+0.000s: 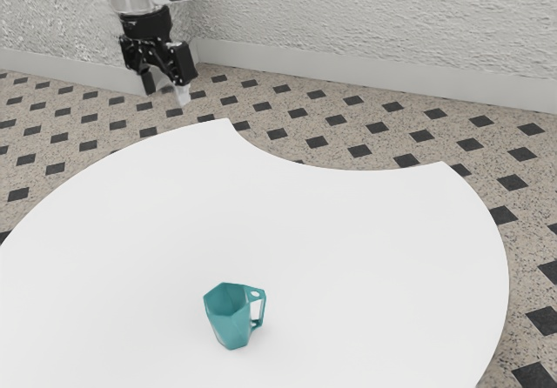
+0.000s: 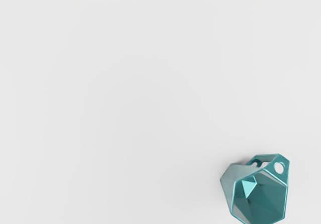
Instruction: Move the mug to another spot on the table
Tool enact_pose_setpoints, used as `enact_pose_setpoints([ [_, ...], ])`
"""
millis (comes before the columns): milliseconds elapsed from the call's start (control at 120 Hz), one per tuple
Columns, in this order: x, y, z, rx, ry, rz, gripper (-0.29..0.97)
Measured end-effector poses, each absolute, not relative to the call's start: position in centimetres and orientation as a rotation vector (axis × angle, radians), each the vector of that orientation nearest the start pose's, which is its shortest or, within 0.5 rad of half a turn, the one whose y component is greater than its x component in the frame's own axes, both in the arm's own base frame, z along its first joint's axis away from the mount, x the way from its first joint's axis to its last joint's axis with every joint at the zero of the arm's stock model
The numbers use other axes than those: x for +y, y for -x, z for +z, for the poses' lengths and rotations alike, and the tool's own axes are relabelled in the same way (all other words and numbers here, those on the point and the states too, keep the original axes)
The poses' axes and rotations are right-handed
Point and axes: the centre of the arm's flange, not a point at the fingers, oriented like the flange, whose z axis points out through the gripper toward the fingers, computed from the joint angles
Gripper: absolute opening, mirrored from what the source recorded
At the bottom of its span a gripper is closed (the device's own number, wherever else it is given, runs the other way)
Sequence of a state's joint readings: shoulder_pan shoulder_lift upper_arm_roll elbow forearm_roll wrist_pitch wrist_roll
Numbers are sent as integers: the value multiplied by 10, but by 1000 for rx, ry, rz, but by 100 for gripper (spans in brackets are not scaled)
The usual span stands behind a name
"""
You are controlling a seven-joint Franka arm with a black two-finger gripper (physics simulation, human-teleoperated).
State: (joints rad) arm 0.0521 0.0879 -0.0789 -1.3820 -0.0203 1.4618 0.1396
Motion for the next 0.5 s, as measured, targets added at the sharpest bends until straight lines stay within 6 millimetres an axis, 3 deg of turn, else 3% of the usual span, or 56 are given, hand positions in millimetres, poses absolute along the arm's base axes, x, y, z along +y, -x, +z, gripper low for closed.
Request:
enact_pose_setpoints([
  [142, -19, -570, 652, 295, 3150, -38, 66],
  [242, -25, -548, 649, 318, 3140, -38, 66],
  [358, -46, -527, 617, 388, 3129, 17, 66],
  [500, -88, -513, 552, 521, 3105, 94, 65],
])
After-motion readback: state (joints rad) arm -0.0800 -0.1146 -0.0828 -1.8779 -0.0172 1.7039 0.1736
